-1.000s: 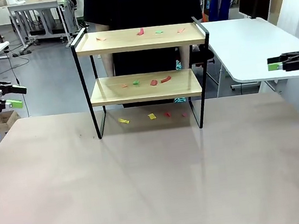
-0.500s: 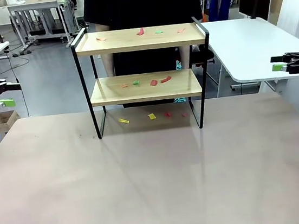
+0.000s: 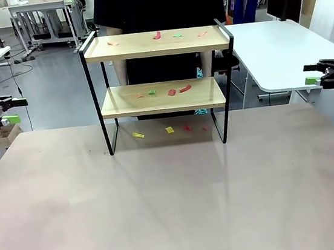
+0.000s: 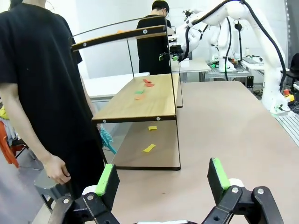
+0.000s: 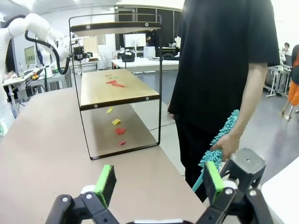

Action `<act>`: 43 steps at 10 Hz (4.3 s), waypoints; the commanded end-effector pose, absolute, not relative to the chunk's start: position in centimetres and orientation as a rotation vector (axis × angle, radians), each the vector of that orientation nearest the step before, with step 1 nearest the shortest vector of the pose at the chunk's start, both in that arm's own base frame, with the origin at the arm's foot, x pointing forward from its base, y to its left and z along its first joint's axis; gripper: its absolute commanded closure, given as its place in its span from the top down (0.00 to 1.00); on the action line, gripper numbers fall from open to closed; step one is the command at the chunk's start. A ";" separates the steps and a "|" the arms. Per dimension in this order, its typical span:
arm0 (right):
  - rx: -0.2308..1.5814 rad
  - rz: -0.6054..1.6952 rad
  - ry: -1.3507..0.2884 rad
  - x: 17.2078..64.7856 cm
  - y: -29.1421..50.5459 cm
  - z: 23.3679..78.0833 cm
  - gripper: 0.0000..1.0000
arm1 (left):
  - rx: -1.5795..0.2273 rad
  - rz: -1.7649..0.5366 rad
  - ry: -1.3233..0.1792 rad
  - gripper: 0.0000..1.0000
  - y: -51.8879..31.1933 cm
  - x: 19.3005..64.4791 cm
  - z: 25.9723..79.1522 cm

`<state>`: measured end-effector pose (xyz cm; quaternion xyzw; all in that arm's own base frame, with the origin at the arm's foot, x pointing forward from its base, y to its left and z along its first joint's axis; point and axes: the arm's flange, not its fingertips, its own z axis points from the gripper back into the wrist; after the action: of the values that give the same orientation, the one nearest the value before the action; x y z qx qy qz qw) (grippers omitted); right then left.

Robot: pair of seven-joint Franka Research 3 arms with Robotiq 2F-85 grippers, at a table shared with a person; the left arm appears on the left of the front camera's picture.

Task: Clean the shelf.
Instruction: Pick up the Duster handed by the human.

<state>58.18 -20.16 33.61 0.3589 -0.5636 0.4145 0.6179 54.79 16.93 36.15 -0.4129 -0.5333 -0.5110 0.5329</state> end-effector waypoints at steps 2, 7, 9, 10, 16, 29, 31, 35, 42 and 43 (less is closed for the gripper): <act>0.801 1.011 -1.339 58.5 -20.5 33.3 1.00 | -0.956 -1.163 -1.273 1.00 16.7 55.6 36.3; 0.786 1.006 -1.362 58.4 -20.5 34.0 1.00 | -0.984 -1.111 -1.278 1.00 16.8 55.2 37.0; 0.779 1.001 -1.374 58.4 -20.6 34.5 1.00 | -1.000 -1.096 -1.276 1.00 17.0 55.1 37.1; 0.766 0.997 -1.384 58.5 -20.6 34.6 1.00 | -1.009 -1.091 -1.280 1.00 17.1 55.1 37.1; 0.788 0.995 -1.335 58.5 -20.7 34.2 1.00 | -0.996 -1.116 -1.261 1.00 17.2 55.3 36.6; 0.788 0.995 -1.335 58.5 -20.7 34.2 1.00 | -0.996 -1.116 -1.261 1.00 17.2 55.3 36.6; 0.788 0.995 -1.335 58.5 -20.7 34.2 1.00 | -0.996 -1.116 -1.261 1.00 17.2 55.3 36.6; 0.788 0.995 -1.335 58.5 -20.7 34.2 1.00 | -0.996 -1.116 -1.261 1.00 17.2 55.3 36.6; 0.790 0.992 -1.333 58.4 -20.7 34.0 1.00 | -0.996 -1.116 -1.261 1.00 17.2 55.3 36.6; 0.746 0.961 -1.301 58.2 -21.0 36.3 1.00 | -0.996 -1.116 -1.261 1.00 17.2 55.3 36.6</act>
<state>58.46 -20.90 34.33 0.3368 -0.5758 0.4271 0.6104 55.30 17.28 36.45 -0.4249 -0.5340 -0.4714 0.5586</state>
